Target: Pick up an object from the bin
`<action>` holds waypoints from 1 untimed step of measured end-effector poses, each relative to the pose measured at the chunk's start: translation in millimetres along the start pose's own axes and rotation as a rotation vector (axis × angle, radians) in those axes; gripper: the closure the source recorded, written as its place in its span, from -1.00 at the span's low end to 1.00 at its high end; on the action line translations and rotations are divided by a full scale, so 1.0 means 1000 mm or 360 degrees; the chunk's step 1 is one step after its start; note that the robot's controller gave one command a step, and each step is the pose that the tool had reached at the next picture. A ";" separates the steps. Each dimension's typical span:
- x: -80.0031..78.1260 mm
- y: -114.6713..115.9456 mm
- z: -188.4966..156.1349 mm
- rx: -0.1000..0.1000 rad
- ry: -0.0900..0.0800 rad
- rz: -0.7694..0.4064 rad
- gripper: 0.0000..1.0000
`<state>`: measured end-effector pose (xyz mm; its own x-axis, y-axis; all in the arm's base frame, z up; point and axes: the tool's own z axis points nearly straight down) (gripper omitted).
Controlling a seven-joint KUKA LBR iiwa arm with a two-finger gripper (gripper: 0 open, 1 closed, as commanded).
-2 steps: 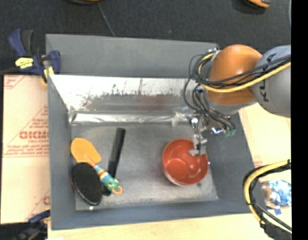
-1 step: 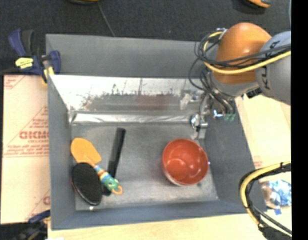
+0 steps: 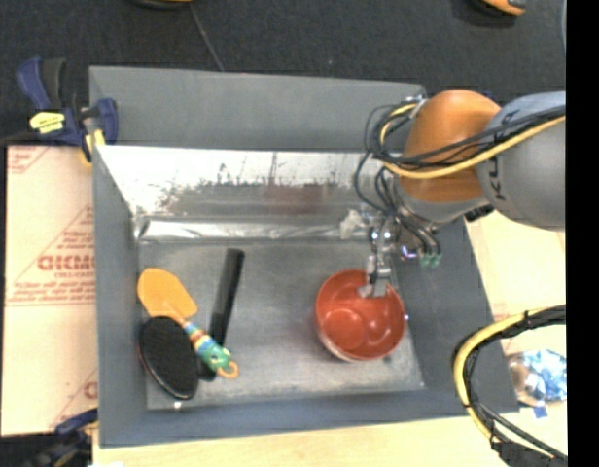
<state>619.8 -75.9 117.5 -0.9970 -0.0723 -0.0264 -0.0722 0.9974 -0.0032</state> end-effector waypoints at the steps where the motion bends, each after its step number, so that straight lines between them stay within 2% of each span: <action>1: -0.006 0.041 0.048 0.0003 -0.0008 -0.0036 -1.00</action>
Offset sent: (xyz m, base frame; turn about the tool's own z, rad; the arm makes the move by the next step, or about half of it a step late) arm -0.0187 0.0114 -0.0475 -0.1032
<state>623.7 -34.2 69.1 -0.9950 -0.0950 -0.0314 -0.0949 0.9955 -0.0055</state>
